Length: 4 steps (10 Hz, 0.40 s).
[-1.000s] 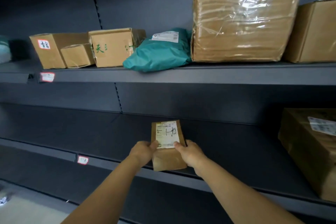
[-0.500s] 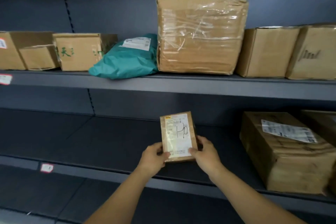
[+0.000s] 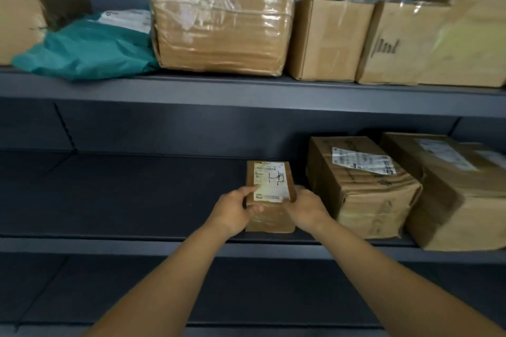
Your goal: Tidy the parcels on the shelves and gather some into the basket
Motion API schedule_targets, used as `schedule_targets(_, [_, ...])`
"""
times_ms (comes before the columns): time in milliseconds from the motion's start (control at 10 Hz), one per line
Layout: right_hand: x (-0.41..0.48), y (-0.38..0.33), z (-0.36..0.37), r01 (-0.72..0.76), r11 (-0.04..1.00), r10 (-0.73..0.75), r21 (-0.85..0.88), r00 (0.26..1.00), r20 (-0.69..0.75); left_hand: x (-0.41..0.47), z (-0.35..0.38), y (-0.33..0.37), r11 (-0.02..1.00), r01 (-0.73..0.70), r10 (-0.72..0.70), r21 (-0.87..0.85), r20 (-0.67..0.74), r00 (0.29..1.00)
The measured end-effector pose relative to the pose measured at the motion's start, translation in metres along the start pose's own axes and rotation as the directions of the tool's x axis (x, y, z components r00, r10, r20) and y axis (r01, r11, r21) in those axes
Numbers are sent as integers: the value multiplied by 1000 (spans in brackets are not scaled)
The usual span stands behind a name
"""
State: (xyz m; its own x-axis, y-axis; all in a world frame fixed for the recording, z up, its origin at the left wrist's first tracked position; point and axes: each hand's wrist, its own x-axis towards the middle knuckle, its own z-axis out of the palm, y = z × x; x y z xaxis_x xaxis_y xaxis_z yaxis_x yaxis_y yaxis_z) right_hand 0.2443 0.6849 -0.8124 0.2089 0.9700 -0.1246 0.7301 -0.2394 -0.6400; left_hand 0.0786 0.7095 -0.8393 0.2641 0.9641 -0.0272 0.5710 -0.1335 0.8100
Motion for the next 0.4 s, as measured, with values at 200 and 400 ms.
schedule_targets(200, [6, 9, -13, 79, 997, -77, -15, 992, 104, 4, -2, 9, 980, 1, 2, 197, -16, 1000])
schedule_targets(400, [-9, 2, -44, 245, 961, -234, -124, 967, 101, -31, -31, 45, 814, -6, -2, 580, 13, 1000])
